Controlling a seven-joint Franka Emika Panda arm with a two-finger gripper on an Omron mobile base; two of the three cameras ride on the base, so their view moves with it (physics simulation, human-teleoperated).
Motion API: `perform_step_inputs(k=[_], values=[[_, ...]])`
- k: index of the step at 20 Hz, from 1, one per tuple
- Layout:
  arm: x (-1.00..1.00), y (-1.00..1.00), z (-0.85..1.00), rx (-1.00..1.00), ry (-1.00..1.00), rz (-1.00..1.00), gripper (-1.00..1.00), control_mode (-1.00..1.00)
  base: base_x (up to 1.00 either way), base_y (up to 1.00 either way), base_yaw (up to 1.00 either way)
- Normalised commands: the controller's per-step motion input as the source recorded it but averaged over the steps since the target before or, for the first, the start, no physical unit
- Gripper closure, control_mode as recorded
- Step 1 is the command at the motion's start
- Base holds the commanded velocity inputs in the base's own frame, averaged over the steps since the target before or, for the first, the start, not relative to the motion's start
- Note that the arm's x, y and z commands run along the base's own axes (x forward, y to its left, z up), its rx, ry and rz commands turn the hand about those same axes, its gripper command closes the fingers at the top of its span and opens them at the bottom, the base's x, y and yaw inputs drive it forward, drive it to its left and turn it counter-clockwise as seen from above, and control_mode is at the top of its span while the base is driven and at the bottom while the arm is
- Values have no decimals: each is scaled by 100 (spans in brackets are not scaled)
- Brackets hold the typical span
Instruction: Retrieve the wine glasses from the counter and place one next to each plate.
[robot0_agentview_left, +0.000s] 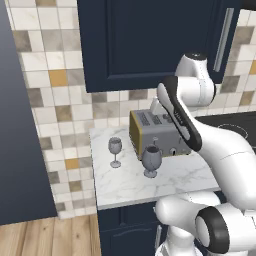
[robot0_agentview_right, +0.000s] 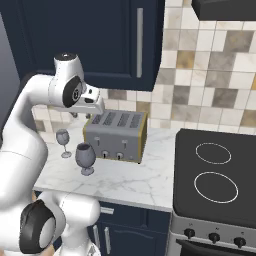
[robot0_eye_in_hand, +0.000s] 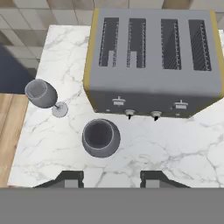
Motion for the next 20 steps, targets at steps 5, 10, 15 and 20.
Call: perform_step_inputs(k=[5,10,15,20], values=[[-26,0,-2,3,0,-1,-100,-100,0,0,0],[-58,0,-4,1,-9,-4,-100,-100,0,0,0],[-59,0,0,25,-8,-17,-100,-100,0,0,0],[-49,-2,0,25,0,-28,-100,-100,0,0,0]])
